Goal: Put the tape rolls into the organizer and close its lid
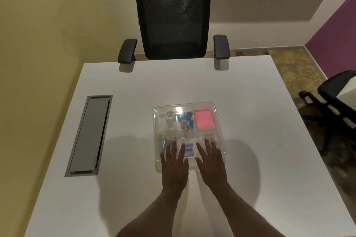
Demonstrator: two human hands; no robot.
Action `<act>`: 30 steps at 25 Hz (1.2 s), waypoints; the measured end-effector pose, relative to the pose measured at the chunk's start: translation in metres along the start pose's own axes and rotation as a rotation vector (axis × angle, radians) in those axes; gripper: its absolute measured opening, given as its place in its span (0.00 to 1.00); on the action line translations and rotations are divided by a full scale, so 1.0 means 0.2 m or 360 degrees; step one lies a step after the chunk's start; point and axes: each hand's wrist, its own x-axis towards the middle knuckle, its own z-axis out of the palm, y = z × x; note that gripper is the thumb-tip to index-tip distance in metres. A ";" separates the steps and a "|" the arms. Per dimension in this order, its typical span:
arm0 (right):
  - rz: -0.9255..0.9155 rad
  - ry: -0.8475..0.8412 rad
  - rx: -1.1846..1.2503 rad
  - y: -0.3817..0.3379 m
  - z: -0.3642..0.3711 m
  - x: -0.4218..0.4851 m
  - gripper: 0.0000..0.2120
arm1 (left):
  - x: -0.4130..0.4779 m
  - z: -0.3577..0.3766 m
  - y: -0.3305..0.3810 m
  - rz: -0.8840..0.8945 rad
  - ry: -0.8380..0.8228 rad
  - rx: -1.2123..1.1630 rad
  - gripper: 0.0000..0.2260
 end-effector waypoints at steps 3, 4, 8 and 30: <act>0.0024 -0.0045 0.0008 -0.01 -0.01 -0.01 0.38 | -0.02 0.04 -0.03 -0.0026 -0.0085 0.0150 0.28; 0.0027 -0.0039 0.0011 -0.01 -0.02 0.00 0.40 | -0.02 0.04 -0.04 -0.0039 -0.0110 0.0169 0.28; 0.0034 0.0010 0.0004 0.01 -0.04 0.09 0.42 | 0.07 0.03 -0.02 -0.0086 -0.0108 0.0126 0.28; -0.0062 -0.0032 -0.0207 -0.01 -0.21 0.45 0.41 | 0.47 -0.08 -0.01 -0.0063 -0.0025 0.0067 0.27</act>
